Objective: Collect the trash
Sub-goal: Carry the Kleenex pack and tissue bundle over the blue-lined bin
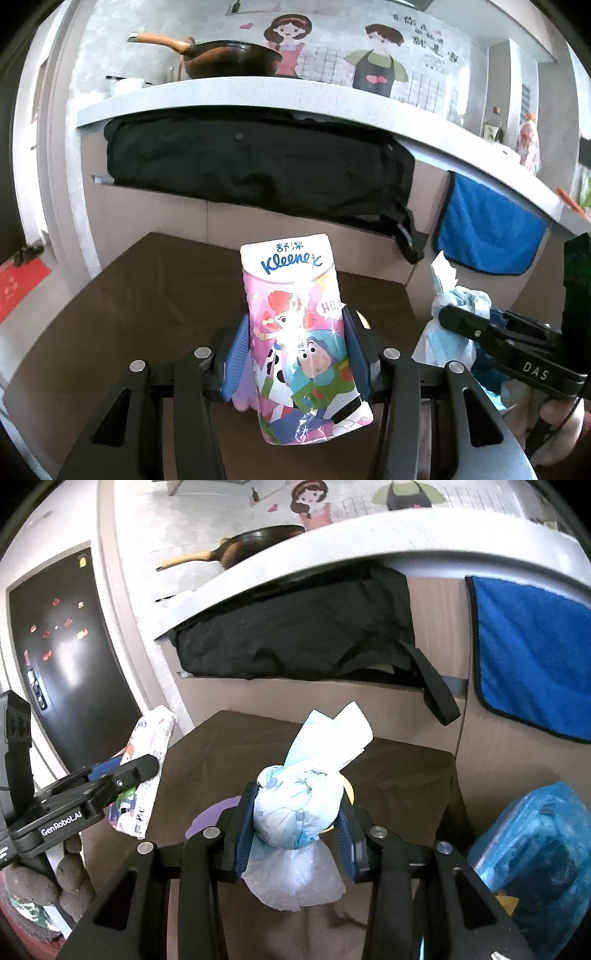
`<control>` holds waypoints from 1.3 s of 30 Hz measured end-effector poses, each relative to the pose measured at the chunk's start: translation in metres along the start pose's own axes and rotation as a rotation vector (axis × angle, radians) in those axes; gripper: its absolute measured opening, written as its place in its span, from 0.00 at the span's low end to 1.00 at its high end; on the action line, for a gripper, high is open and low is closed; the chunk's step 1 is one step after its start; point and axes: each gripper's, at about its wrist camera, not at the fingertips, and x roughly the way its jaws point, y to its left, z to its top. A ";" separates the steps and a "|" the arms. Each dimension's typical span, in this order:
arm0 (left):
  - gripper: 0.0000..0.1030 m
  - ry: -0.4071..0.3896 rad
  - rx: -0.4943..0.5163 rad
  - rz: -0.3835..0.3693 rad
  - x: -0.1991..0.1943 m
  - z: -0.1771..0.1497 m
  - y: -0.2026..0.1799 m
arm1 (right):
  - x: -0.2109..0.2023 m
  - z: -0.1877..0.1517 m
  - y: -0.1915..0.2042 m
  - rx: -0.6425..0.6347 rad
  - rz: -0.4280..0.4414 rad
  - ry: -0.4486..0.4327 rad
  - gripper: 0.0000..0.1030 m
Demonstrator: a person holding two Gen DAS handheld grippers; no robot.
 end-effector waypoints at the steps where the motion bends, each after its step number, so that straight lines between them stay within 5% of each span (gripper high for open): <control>1: 0.47 -0.005 -0.001 0.001 -0.005 -0.003 -0.001 | -0.005 -0.002 0.002 -0.008 -0.002 -0.004 0.35; 12: 0.47 -0.031 0.003 -0.086 -0.020 -0.013 -0.046 | -0.061 -0.013 -0.016 -0.030 -0.072 -0.063 0.35; 26: 0.47 -0.009 0.099 -0.315 0.025 -0.017 -0.174 | -0.136 -0.033 -0.107 0.065 -0.264 -0.145 0.35; 39: 0.47 0.026 0.177 -0.377 0.049 -0.040 -0.233 | -0.158 -0.061 -0.170 0.161 -0.346 -0.158 0.35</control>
